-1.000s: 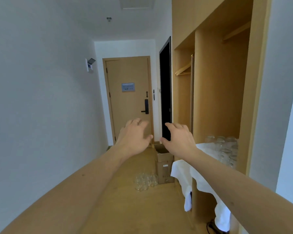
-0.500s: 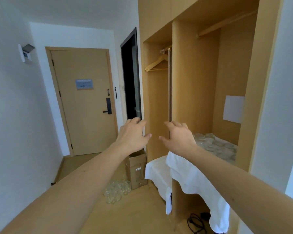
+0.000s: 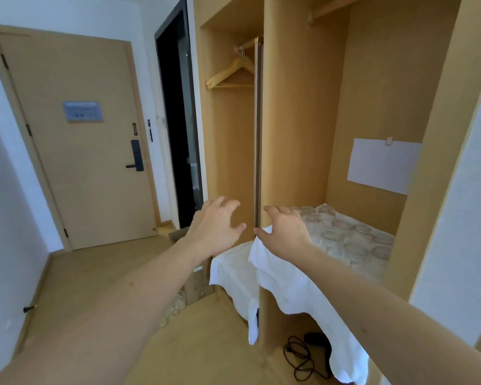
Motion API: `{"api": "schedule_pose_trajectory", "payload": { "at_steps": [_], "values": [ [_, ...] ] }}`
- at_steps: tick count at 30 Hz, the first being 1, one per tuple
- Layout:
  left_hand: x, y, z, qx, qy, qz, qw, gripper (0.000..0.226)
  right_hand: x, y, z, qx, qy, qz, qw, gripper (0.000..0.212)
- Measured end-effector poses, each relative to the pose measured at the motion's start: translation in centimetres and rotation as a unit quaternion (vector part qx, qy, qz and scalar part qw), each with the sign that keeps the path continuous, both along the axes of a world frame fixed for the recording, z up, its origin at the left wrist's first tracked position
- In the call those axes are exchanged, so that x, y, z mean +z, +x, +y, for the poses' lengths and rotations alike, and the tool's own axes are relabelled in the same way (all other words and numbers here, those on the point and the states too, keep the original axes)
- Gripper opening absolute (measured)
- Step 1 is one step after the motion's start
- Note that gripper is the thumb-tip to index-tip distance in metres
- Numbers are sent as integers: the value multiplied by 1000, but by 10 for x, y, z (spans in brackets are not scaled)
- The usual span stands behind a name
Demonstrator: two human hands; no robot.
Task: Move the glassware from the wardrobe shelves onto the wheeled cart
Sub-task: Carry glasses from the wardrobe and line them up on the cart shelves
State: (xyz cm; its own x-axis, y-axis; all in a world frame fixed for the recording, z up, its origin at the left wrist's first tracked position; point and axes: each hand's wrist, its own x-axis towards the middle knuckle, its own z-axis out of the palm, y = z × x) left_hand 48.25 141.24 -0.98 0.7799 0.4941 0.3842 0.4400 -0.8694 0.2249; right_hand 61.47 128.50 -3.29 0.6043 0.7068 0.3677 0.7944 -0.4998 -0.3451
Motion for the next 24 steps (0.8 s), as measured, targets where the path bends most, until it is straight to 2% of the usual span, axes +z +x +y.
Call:
{"api": "schedule_pose_trajectory", "payload": {
  "at_steps": [5,14,24],
  "values": [
    [-30,55,34,-12,2,46,999,63,-34,50,34,-11,5,33,999,62],
    [-50,172,88,-63,-7,57,996,62,-53,158,72,-66,3,54,996,61],
    [-68,275,130,-149,-26,70,986,60,-79,224,97,-134,-18,63,989,53]
  ]
}}
